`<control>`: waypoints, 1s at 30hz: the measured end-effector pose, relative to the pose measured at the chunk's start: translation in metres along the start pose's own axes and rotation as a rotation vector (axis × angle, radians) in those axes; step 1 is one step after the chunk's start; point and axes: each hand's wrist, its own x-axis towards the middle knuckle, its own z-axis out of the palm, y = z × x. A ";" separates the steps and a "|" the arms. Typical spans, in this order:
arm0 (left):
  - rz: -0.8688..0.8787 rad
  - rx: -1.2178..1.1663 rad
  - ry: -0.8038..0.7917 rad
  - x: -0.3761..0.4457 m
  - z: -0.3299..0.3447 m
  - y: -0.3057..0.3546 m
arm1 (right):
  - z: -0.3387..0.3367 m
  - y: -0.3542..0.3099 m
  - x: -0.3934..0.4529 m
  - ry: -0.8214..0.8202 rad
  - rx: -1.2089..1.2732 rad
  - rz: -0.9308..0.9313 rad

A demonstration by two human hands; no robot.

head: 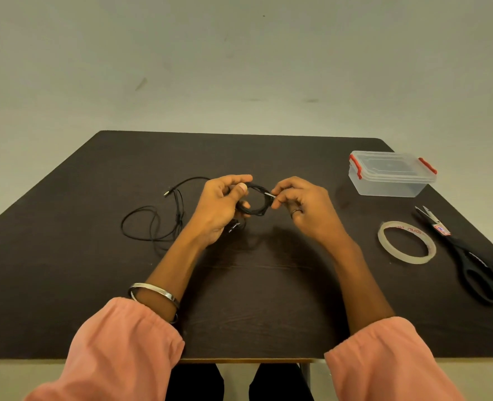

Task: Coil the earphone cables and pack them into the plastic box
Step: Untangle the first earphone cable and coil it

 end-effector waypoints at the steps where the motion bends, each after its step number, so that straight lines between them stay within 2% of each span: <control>1: 0.013 0.016 0.006 0.001 -0.001 -0.001 | 0.001 0.001 -0.001 -0.030 -0.009 0.021; 5: 0.108 0.200 0.045 0.002 -0.003 -0.007 | -0.001 -0.001 -0.003 -0.082 0.147 0.177; 9: 0.165 0.300 0.067 0.005 -0.002 -0.009 | -0.001 -0.007 -0.003 0.005 0.376 0.293; 13: 0.174 0.316 0.029 0.002 -0.001 -0.009 | -0.001 -0.008 -0.001 0.039 0.452 0.365; 18: 0.171 0.319 -0.052 -0.002 0.004 -0.008 | 0.001 -0.009 -0.002 -0.093 0.416 0.460; 24: 0.220 0.459 -0.004 -0.001 0.011 -0.012 | -0.017 0.005 -0.003 -0.146 0.490 0.400; 28: 0.196 0.488 0.002 -0.002 0.025 -0.016 | -0.028 0.014 -0.012 -0.220 0.271 0.331; 30: 0.165 0.483 -0.001 -0.002 0.035 -0.016 | -0.034 0.017 -0.019 -0.183 0.250 0.351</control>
